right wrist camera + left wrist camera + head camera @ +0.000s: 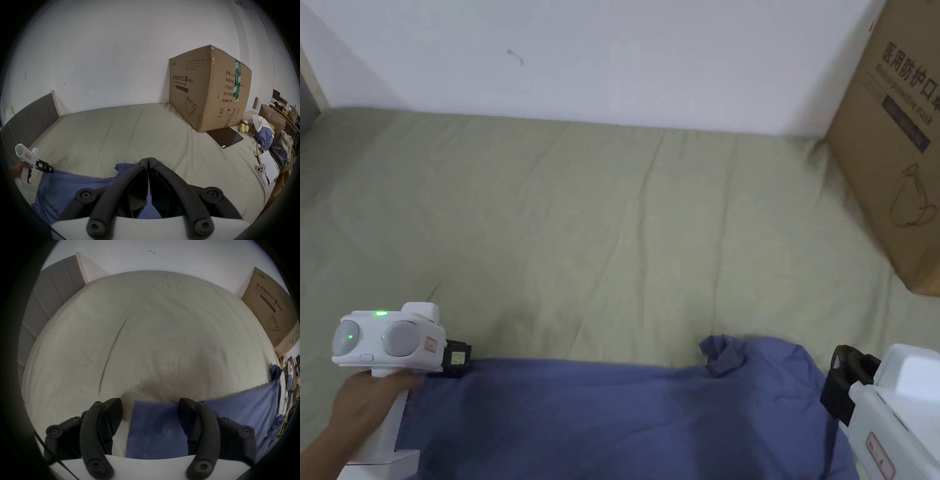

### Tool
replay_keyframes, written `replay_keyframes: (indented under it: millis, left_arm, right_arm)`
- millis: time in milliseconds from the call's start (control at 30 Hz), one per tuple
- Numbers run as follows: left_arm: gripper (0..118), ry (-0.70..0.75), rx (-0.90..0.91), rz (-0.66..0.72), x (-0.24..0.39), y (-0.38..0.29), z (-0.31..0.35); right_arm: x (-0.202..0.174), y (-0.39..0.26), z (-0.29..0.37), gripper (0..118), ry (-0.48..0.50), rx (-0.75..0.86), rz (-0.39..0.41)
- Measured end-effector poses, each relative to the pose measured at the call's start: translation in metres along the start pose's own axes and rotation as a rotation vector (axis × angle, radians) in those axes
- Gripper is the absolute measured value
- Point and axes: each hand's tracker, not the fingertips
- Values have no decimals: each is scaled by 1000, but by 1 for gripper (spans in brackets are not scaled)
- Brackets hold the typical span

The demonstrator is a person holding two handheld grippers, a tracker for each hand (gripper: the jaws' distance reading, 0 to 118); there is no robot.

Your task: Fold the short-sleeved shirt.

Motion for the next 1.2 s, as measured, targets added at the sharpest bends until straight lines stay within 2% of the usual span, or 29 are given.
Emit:
replay_keyframes:
  millis: [33, 67, 100, 133, 167, 233, 267, 333, 367, 400, 533, 633, 667, 767, 800, 833, 867, 1000, 1200]
  left_arm:
    - [65, 8, 23, -9, 2, 0, 4]
    - [51, -14, 27, -25, 4, 0, 6]
    - [22, -25, 44, -39, 6, 0, 9]
    - [2, -33, 75, -62, 5, -1, 15]
    - [1, -90, 82, -55, 5, -1, 18]
    - [1, -75, 110, -35, 7, -3, 28]
    - [1, -81, 156, -38, 4, -2, 32]
    - [0, -101, 190, -26, 4, -5, 46]
    - [0, -111, 192, -19, 4, -6, 52]
    - [0, -116, 201, -20, 0, -4, 54]
    - [0, -127, 232, -33, 1, -10, 79]
    - [0, -130, 237, -34, -3, -13, 87]
    - [0, -129, 235, -33, -2, -14, 90]
    - [0, -127, 229, -24, -6, -19, 92]
    - [0, -126, 227, -22, -6, -19, 87]
    - [0, -125, 225, -18, -6, -21, 88]
    - [0, -125, 225, -13, -7, -23, 90]
    - [0, -120, 234, 9, -12, -37, 98]
    - [0, -101, 251, 36, -18, -70, 134]
  right_arm:
    - [4, 0, -4, 1, 1, -10, -9]
    - [9, -1, -7, 0, 2, -20, -26]
    - [12, 0, -11, 1, 5, -29, -37]
    - [18, 0, -18, 1, 5, -41, -51]
    - [24, 1, -26, 1, -1, -55, -58]
    - [34, 2, -44, 6, -11, -96, -76]
    - [40, 2, -57, 17, -9, -148, -67]
    - [50, 0, -86, 70, -4, -232, -67]
    - [53, -3, -100, 92, -21, -297, -48]
    - [57, -8, -115, 104, -23, -354, -62]
    - [60, -30, -166, 102, -64, -484, -2]
    - [53, -40, -185, 89, -63, -559, 24]
    - [50, -42, -190, 89, -73, -575, 49]
    - [40, -41, -177, 55, -6, -546, 44]
    - [38, -39, -172, 39, -13, -539, 49]
    - [36, -36, -165, 14, -12, -525, 57]
    - [45, -37, -163, 3, 20, -497, 50]
    - [57, -24, -127, 3, 27, -398, 28]
    - [65, -6, -26, 3, 121, -256, -2]
